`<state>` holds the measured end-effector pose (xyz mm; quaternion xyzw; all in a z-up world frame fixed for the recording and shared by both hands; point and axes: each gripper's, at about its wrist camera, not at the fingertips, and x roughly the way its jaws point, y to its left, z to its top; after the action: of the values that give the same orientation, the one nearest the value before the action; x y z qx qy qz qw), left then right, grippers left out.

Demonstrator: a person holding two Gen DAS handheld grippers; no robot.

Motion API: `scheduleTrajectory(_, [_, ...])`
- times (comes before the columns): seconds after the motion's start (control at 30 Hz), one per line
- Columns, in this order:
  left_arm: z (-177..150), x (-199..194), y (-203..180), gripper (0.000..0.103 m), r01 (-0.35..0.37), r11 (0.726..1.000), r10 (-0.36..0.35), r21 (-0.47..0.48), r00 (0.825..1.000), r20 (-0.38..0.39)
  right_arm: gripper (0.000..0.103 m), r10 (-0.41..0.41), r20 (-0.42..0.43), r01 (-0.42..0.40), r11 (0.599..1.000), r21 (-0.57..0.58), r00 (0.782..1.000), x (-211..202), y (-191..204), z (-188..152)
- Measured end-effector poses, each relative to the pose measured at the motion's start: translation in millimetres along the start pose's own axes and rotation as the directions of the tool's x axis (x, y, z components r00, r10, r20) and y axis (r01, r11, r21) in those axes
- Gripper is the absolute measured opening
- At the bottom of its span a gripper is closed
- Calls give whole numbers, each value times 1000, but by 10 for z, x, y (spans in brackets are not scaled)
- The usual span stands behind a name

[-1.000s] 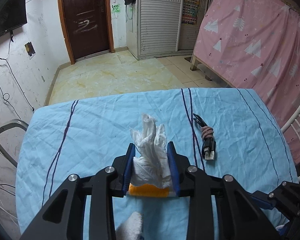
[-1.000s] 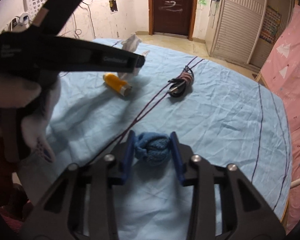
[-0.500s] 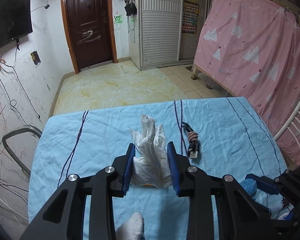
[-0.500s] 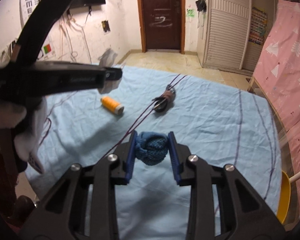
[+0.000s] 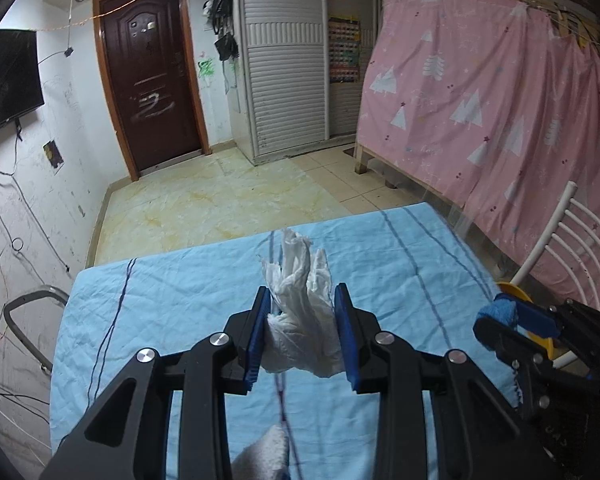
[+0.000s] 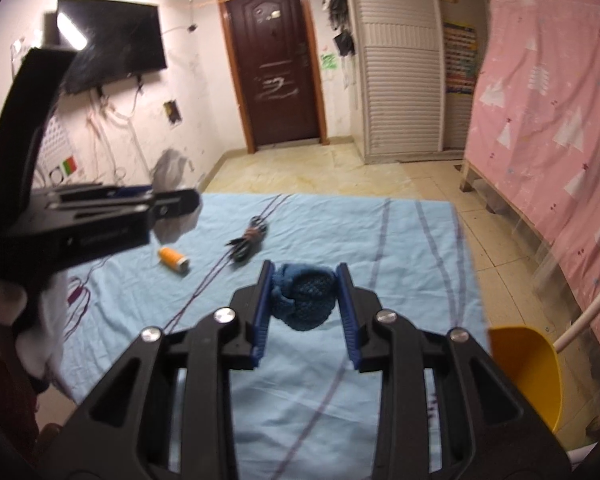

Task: Collect trash
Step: 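Carry the ball and tissue over the yellow bin and open both tools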

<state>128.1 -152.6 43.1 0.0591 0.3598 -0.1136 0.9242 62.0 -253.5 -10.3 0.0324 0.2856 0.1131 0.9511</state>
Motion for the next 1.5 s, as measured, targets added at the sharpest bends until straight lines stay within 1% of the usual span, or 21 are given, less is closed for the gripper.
scheduleTrajectory(0.17, [39, -98, -381, 24, 32, 999, -33, 39, 999, 27, 29, -33, 45, 29, 997, 72, 998, -193, -394, -37])
scheduleTrajectory(0.3, [58, -147, -718, 24, 60, 995, -63, 86, 997, 37, 29, -56, 57, 49, 993, 107, 997, -290, -625, -104])
scheduleTrajectory(0.6, [37, -113, -1331, 24, 105, 980, -110, 171, 994, 19, 29, -103, 87, 88, 982, 165, 991, -483, -1053, -203])
scheduleTrajectory(0.83, [-17, -68, -1650, 24, 123, 968, -126, 218, 992, 0, 29, -147, 104, 123, 970, 211, 984, -613, -1357, -253])
scheduleTrajectory(1.07, [-70, -22, -1979, 24, 152, 952, -151, 265, 988, -26, 30, -182, 97, 150, 950, 274, 978, -692, -1723, -342])
scheduleTrajectory(1.37, [-157, 83, -2376, 24, 188, 930, -177, 315, 982, -64, 30, -211, 80, 174, 928, 330, 974, -705, -2044, -455])
scheduleTrajectory(1.43, [-165, 117, -2474, 24, 204, 923, -191, 327, 979, -71, 30, -217, 69, 181, 921, 345, 974, -687, -2117, -486])
scheduleTrajectory(1.5, [-181, 156, -2576, 24, 241, 911, -224, 335, 971, -88, 30, -222, 62, 186, 915, 359, 973, -681, -2176, -518])
